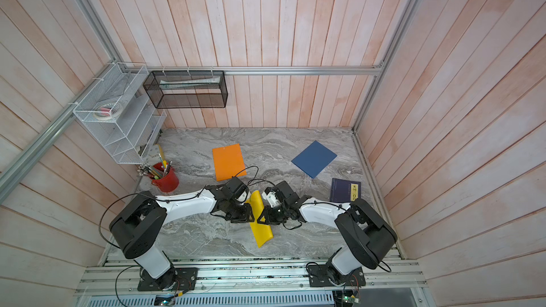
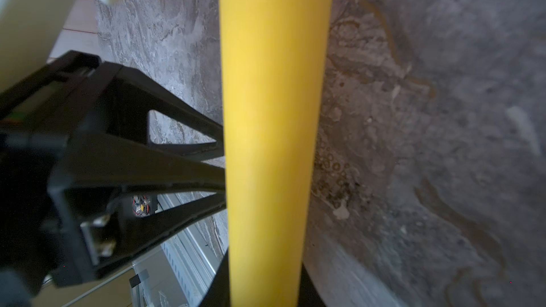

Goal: Unclip the paperclips from the documents
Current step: Pick up the document from the center of the board.

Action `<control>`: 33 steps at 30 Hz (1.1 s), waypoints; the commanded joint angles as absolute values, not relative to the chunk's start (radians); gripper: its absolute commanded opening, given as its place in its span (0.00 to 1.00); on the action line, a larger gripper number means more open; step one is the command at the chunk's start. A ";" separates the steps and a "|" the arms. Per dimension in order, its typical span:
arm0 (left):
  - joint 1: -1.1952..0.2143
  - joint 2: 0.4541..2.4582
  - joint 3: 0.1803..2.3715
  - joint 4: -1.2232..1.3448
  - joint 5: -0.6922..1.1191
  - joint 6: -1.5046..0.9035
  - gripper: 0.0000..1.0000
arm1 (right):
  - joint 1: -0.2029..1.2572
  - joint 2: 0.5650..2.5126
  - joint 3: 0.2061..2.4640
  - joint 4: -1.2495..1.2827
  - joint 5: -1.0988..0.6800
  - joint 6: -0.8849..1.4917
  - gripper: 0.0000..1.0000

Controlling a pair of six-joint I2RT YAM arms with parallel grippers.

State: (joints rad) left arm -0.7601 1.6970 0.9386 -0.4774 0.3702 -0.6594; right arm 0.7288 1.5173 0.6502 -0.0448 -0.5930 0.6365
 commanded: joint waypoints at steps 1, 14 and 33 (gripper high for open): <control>-0.751 1.659 0.936 -0.508 0.316 -0.653 0.53 | 0.721 1.489 0.642 -0.010 -0.623 0.646 0.20; -0.660 1.441 0.903 -0.426 0.299 -0.663 0.72 | 0.589 1.351 0.584 0.049 -0.729 0.670 0.18; -0.604 1.381 0.853 -0.073 0.460 -0.701 0.81 | 0.499 1.255 0.509 0.355 -0.954 0.839 0.19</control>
State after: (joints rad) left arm -0.6094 1.3689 0.8707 -0.1417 0.4278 -0.6941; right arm 0.5022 1.2652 0.5140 0.2890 -0.9062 0.8124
